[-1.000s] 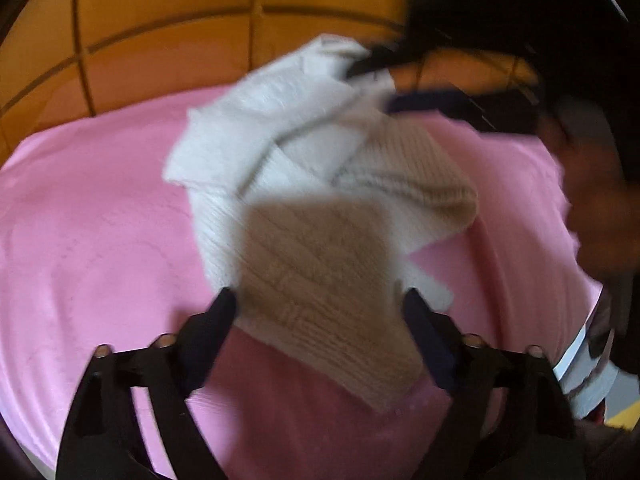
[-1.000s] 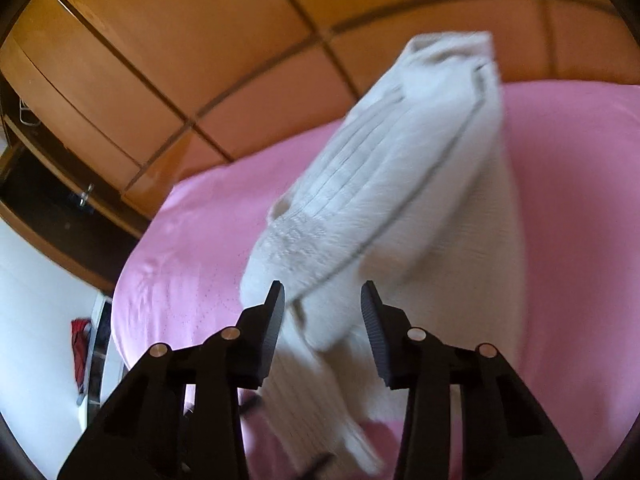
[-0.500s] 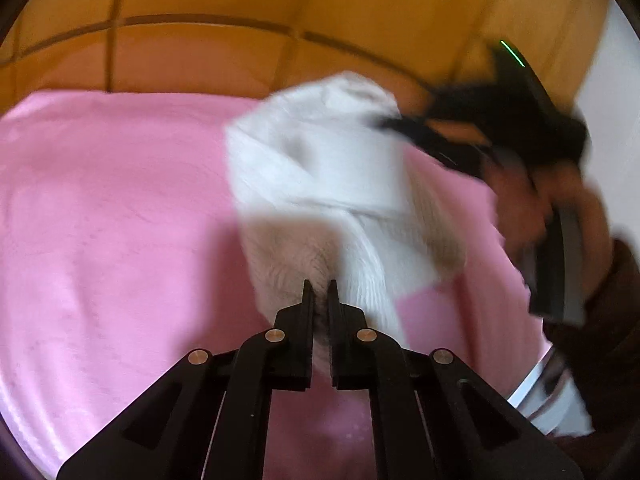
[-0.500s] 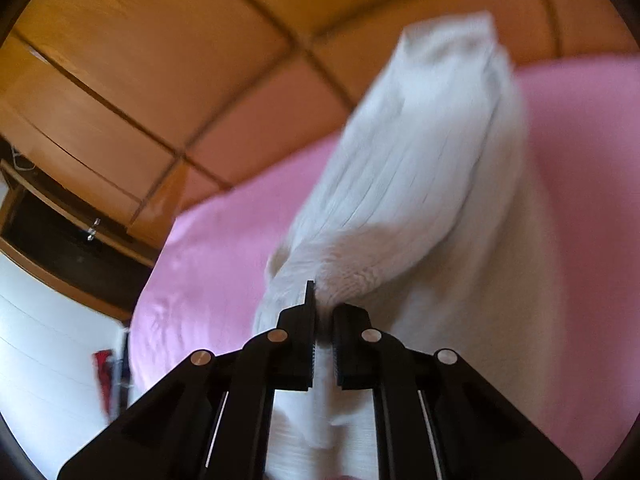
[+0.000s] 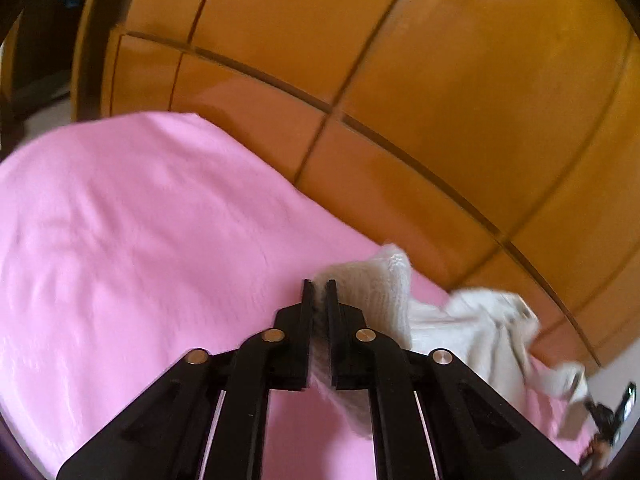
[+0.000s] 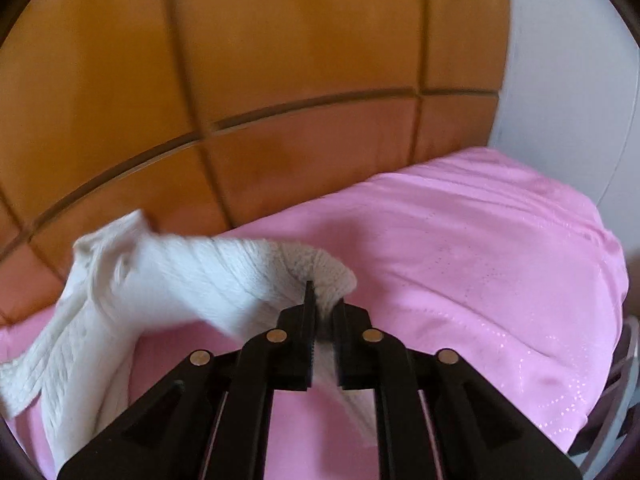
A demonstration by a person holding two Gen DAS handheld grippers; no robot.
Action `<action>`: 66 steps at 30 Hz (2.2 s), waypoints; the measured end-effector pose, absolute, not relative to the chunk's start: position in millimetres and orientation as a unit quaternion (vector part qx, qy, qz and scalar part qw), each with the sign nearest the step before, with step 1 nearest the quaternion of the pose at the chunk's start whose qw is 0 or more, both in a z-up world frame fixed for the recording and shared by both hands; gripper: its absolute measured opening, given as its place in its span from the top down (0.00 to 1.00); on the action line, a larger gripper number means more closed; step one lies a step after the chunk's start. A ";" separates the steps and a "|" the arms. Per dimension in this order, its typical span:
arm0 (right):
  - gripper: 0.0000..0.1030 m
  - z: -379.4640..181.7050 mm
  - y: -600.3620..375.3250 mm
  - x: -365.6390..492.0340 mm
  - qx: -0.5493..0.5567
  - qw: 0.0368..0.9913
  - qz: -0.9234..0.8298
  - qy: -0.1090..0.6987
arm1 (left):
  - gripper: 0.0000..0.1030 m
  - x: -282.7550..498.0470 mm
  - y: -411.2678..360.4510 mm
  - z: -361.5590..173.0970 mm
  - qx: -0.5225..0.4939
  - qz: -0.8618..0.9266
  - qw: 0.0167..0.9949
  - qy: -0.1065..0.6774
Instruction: Fold small clothes
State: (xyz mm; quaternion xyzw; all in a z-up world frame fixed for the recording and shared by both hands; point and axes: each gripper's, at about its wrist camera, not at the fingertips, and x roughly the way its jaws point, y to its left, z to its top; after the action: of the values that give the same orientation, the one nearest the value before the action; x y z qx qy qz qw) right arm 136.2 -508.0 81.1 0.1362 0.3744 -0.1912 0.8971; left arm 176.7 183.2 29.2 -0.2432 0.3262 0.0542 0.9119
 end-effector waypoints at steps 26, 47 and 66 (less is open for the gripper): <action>0.93 -16.2 -226.0 112.1 0.285 0.770 0.242 0.517 | 0.56 124.5 14.6 -99.8 -0.317 -0.226 0.781 0.488; 0.95 139.0 -381.6 -44.4 0.231 0.884 0.214 0.347 | 0.97 42.0 134.0 36.8 -0.304 -0.233 0.834 0.398; 0.52 17.6 -390.2 -87.8 0.147 0.863 0.059 0.481 | 0.87 30.9 181.4 -42.2 -0.271 -0.026 0.849 0.452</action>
State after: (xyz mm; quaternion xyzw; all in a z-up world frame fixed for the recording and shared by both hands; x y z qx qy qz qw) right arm -87.8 -390.2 17.6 0.1467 0.4806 0.0594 0.8625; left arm 30.9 181.4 -42.2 -0.2715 0.4518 -0.0255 0.8494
